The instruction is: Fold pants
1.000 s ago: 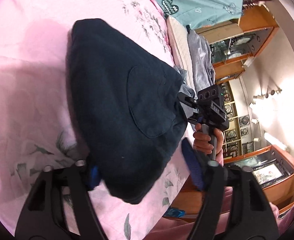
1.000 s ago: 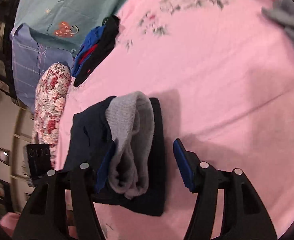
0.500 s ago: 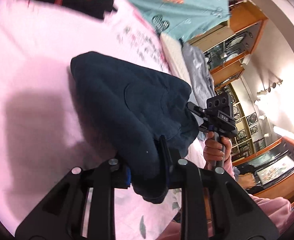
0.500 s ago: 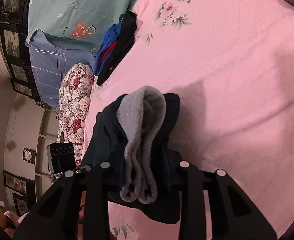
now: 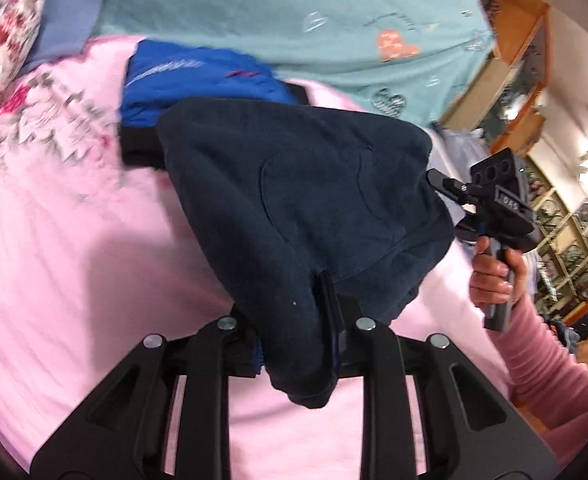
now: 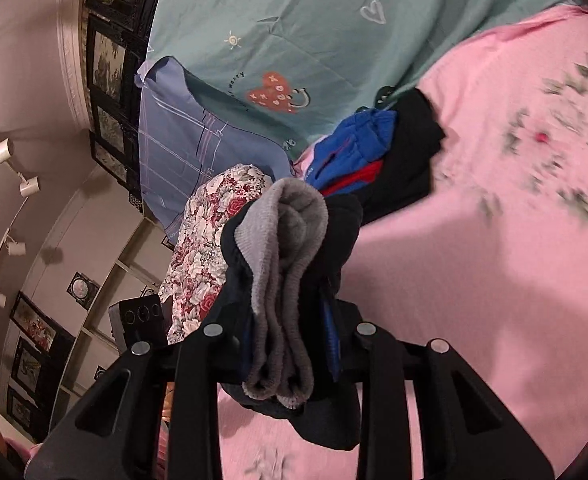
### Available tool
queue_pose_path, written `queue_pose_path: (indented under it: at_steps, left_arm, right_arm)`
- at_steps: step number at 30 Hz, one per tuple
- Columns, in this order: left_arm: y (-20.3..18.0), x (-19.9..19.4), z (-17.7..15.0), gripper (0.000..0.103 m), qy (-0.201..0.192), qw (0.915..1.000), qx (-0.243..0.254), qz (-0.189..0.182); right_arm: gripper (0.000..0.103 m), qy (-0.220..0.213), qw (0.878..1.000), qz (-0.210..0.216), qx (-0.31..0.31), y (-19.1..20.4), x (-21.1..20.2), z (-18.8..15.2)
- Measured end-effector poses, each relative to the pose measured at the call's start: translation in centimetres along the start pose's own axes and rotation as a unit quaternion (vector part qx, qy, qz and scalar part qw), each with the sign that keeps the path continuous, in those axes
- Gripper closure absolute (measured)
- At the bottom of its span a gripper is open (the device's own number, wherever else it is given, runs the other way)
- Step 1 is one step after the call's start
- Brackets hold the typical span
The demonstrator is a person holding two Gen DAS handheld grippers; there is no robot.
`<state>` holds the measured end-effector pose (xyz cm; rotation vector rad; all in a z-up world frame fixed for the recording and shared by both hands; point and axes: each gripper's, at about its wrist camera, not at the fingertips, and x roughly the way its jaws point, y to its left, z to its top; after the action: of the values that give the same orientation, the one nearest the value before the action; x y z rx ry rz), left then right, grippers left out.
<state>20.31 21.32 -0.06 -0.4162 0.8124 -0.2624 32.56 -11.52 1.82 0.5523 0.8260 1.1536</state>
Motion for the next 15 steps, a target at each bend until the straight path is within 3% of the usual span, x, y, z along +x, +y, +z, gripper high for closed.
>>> queue_pose_path:
  at_steps: [4, 6, 7, 8, 12, 15]
  left_arm:
    - [3.9, 2.9, -0.7, 0.079, 0.042, 0.9985, -0.034, 0.005]
    - [4.9, 3.3, -0.7, 0.069, 0.045, 0.9981, -0.043, -0.007]
    - [5.1, 3.2, -0.6, 0.058, 0.044, 0.9980, -0.045, -0.003]
    - [5.3, 3.1, -0.7, 0.047, 0.040, 0.9980, -0.047, 0.010]
    - [5.5, 1.9, -0.8, 0.043, 0.027, 0.9977, -0.047, 0.041]
    - [5.4, -0.8, 0.1, 0.042, -0.026, 0.9952, -0.061, 0.071]
  right_arm:
    - [0.074, 0.023, 0.999, -0.017, 0.019, -3.2, 5.1, 0.7]
    - [0.074, 0.040, 0.998, -0.035, 0.033, -5.0, 7.1, 0.4]
    - [0.074, 0.049, 0.997, -0.050, 0.041, -6.1, 8.0, 0.2]
    - [0.074, 0.052, 0.995, -0.064, 0.047, -7.0, 8.5, 0.0]
    - [0.065, 0.048, 0.995, -0.062, 0.070, -8.7, 8.3, -0.2]
    - [0.053, 0.048, 0.993, -0.089, 0.058, -7.9, 7.7, 0.1]
